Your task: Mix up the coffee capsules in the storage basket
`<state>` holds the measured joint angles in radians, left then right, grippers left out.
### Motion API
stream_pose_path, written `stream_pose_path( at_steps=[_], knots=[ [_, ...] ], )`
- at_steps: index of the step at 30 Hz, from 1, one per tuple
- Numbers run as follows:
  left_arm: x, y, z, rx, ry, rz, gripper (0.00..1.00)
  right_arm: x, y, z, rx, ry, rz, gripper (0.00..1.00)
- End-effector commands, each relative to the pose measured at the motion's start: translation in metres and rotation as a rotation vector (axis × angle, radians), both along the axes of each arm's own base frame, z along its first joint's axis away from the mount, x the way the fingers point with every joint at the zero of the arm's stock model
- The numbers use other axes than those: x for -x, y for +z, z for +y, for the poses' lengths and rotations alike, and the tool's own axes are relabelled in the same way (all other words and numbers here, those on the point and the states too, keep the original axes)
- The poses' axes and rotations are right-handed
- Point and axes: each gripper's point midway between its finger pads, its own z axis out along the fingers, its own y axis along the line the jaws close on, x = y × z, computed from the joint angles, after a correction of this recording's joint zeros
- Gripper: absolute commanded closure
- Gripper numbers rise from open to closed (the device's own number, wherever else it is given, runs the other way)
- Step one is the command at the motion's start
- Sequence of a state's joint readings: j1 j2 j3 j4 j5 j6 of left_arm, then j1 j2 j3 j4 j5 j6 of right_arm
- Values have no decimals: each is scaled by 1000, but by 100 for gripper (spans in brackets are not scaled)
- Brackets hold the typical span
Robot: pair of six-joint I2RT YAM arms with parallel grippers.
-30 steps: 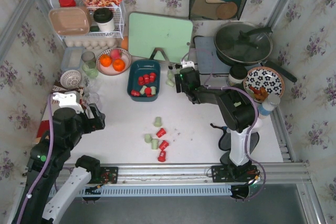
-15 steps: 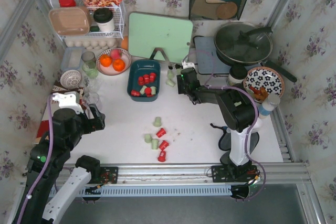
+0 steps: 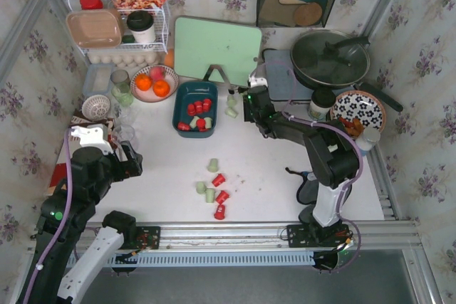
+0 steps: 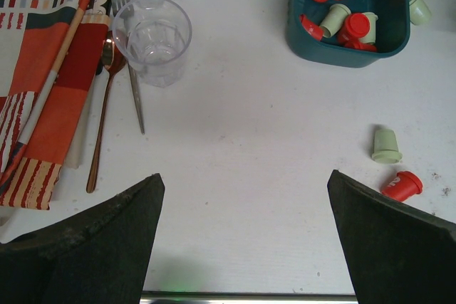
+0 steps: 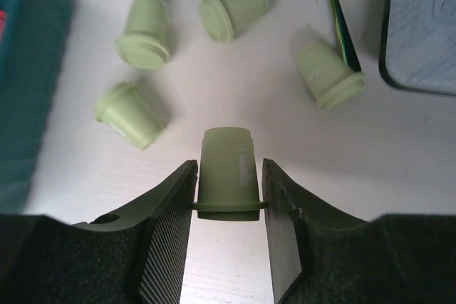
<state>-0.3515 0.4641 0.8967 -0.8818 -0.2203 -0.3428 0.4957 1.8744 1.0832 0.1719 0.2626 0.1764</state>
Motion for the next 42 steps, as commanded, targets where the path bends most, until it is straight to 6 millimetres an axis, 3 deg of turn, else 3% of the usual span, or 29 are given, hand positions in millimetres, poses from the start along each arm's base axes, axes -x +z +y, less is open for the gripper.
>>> stream_pose_path(
  at_steps=[1,7,9,11,16,20,24,29,31,34,39,42],
  knots=[
    [-5,5,1,-3,6,-28,1,-8,41,24,-63,53,-70,61],
    [-5,5,1,-7,7,-26,1,-6,104,121,-165,264,-191,60],
    [-5,5,2,-7,10,-28,1,-8,110,146,-172,304,-205,59],
    [-5,4,2,-10,13,-25,1,-10,107,167,-171,328,-199,59],
    [-5,4,2,-8,13,-25,1,-8,66,190,-132,339,-124,50],
    [-6,3,0,-5,7,-18,1,-1,42,186,-108,325,-69,36],
    [-7,2,-1,-7,3,-10,1,5,36,179,-83,317,-44,26],
    [-9,-1,-1,-21,3,7,1,13,60,168,-85,320,-85,25],
    [-10,-3,-1,-25,3,15,1,17,78,161,-97,311,-120,25],
    [-11,-3,-7,-20,-32,20,1,29,89,144,-99,292,-157,25],
    [-10,0,-27,5,-157,24,1,53,110,100,-92,225,-247,24],
    [-9,0,-34,13,-202,13,1,67,118,63,-57,144,-307,22]
  ],
)
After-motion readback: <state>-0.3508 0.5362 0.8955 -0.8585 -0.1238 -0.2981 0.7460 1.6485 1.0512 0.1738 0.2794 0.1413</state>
